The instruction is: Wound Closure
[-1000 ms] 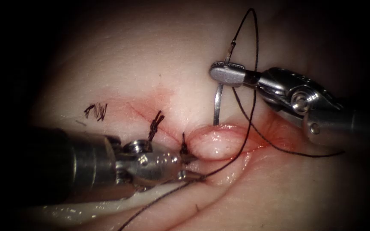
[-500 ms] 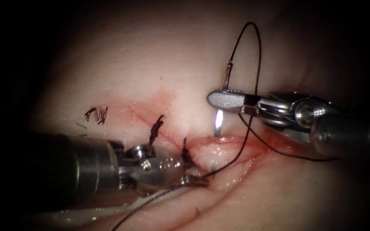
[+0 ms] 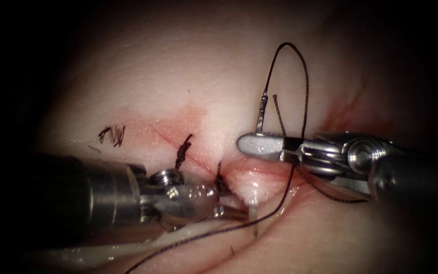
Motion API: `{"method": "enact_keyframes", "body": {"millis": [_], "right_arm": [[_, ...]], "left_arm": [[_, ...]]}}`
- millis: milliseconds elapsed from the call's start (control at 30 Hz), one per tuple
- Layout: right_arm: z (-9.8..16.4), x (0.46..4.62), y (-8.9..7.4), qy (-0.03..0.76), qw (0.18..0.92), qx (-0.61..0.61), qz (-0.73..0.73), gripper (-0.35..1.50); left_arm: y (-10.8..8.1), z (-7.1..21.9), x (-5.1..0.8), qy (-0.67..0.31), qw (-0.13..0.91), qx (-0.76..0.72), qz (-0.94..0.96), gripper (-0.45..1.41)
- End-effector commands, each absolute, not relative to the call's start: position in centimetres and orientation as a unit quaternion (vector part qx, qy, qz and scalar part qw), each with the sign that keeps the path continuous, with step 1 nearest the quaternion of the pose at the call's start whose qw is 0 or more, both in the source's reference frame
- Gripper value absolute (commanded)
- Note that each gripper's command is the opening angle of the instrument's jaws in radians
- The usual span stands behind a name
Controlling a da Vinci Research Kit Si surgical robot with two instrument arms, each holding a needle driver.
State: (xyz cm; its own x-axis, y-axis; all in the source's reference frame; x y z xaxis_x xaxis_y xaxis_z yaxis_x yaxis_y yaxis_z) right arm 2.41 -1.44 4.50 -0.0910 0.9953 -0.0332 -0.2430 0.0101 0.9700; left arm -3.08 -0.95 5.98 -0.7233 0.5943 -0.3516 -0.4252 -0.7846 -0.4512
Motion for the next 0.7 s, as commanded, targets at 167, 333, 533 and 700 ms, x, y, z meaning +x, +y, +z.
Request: {"method": "enact_keyframes", "body": {"millis": [167,333,533,700], "right_arm": [[4.75,2.45,-1.2,0.552,0.579,0.314,0.511,1.4],[4.85,2.41,-1.02,0.584,0.633,0.233,0.451,1.47],[4.72,2.38,-0.89,0.595,0.663,0.202,0.407,1.47],[4.51,2.33,-1.01,0.569,0.689,0.229,0.386,1.3]], "left_arm": [[-0.95,6.01,-3.14,-0.171,0.275,-0.247,0.913,0.39],[-0.95,6.01,-3.14,-0.171,0.275,-0.247,0.913,0.39],[-0.95,6.01,-3.14,-0.171,0.275,-0.247,0.913,0.39],[-0.94,5.99,-3.12,-0.171,0.274,-0.247,0.914,0.39]]}}
